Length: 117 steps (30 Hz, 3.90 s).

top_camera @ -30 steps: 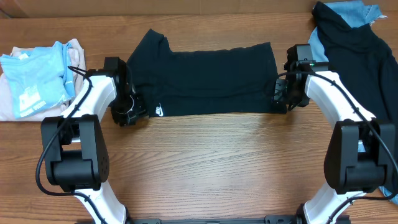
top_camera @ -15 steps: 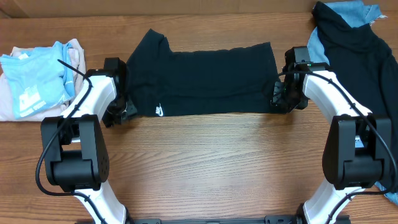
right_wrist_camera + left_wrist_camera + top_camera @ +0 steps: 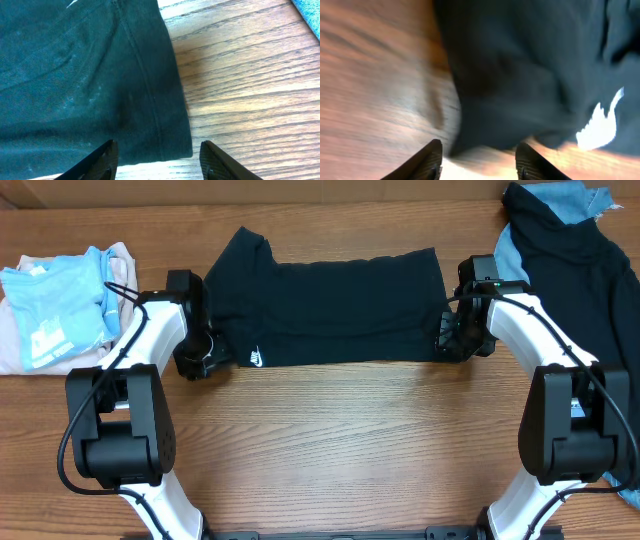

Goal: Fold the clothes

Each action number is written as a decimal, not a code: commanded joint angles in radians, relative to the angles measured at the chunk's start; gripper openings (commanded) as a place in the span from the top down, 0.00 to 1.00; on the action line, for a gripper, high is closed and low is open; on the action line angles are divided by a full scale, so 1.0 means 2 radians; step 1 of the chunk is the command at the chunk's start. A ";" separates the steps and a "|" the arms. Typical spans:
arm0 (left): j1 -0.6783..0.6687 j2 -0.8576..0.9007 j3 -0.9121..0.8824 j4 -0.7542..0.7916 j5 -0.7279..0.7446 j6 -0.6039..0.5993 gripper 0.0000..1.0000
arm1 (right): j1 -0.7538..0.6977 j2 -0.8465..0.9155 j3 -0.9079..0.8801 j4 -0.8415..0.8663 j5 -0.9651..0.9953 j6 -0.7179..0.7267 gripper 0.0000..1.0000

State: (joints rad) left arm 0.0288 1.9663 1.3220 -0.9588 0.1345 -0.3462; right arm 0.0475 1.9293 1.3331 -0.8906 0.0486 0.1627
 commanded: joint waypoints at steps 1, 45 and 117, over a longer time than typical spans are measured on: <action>0.004 0.001 0.009 -0.022 0.036 0.026 0.54 | -0.002 0.002 -0.002 0.001 -0.002 -0.001 0.44; 0.010 -0.013 0.016 0.017 -0.196 -0.042 0.86 | -0.002 0.002 -0.002 -0.006 -0.002 -0.001 0.44; 0.009 -0.073 0.014 -0.007 -0.125 -0.034 0.31 | -0.002 0.002 -0.096 -0.029 0.001 0.028 0.90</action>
State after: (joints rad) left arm 0.0418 1.8343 1.3380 -0.9794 -0.1490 -0.4194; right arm 0.0463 1.9045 1.1770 -0.9531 0.0086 0.2100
